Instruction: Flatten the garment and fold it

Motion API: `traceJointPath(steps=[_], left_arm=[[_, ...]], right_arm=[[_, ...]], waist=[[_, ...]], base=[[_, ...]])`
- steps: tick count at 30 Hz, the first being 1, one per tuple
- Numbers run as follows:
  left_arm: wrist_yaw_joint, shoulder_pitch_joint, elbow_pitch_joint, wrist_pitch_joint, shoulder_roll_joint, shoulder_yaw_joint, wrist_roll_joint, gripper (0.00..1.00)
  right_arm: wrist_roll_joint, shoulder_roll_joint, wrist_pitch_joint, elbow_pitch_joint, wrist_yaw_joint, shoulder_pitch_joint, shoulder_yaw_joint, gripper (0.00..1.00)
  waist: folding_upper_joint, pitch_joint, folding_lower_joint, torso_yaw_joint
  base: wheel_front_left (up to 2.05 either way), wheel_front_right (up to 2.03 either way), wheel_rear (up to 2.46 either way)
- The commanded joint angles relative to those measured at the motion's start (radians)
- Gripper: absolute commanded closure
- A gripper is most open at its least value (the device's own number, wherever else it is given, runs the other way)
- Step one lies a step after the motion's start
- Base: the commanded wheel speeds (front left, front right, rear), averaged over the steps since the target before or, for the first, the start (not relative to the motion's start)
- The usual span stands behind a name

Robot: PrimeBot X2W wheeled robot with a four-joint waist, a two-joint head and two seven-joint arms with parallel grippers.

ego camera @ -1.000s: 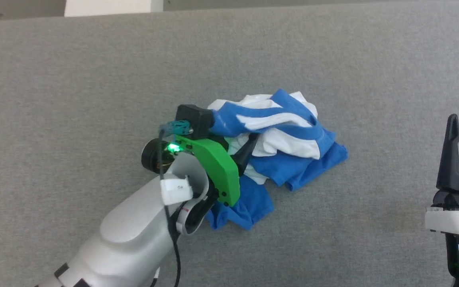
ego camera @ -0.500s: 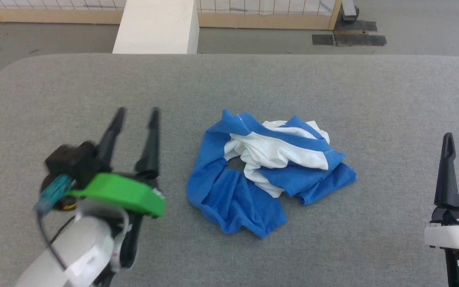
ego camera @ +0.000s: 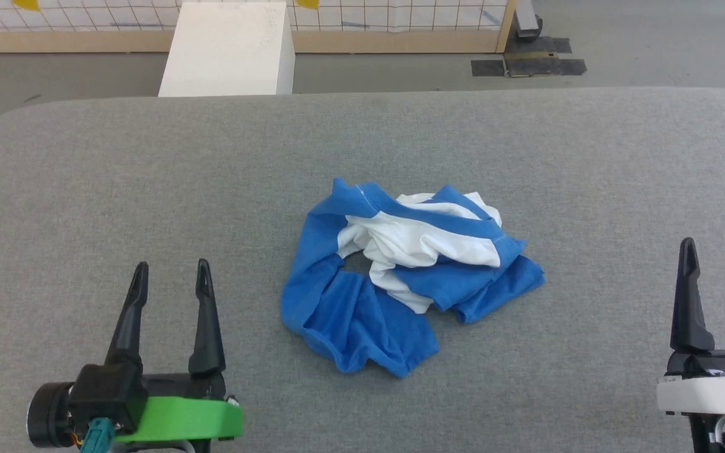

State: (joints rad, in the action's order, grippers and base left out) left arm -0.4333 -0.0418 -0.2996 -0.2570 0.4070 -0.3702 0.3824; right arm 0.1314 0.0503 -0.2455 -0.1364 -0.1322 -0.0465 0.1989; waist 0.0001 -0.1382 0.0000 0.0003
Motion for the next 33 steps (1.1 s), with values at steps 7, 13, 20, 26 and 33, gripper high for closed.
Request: traceJointPath(steps=[7,13,20,26,33], left_arm=[[0.109,-0.012,0.022,-0.005,-0.093,0.077,-0.068,0.00],[0.189,0.023,0.046,-0.005,-0.168,0.116,-0.102,0.00],[0.279,0.068,0.087,-0.005,-0.254,0.149,-0.138,0.00],[0.342,0.089,0.120,-0.005,-0.296,0.183,-0.166,0.00],[0.388,0.099,0.145,-0.005,-0.328,0.217,-0.189,0.00]], right_arm=[[-0.025,0.000,0.092,-0.004,0.002,0.043,-0.037,0.00],[-0.088,0.000,0.305,0.004,0.002,0.102,-0.099,0.00],[-0.119,0.030,0.550,0.064,0.002,0.151,-0.143,0.00],[-0.104,0.068,0.736,0.109,0.002,0.173,-0.186,0.00],[-0.081,0.100,0.878,0.170,0.002,0.210,-0.231,0.18]], waist=[[-0.0001,-0.032,0.0000,0.010],[-0.0001,-0.103,0.0000,0.040],[-0.0001,-0.165,0.0000,0.090],[-0.0001,-0.199,0.0000,0.132],[-0.0001,-0.205,0.0000,0.146]], base=[[0.00,0.00,0.00],[0.00,0.00,0.00],[0.00,0.00,0.00],[0.00,0.00,0.00],[0.00,0.00,0.00]])
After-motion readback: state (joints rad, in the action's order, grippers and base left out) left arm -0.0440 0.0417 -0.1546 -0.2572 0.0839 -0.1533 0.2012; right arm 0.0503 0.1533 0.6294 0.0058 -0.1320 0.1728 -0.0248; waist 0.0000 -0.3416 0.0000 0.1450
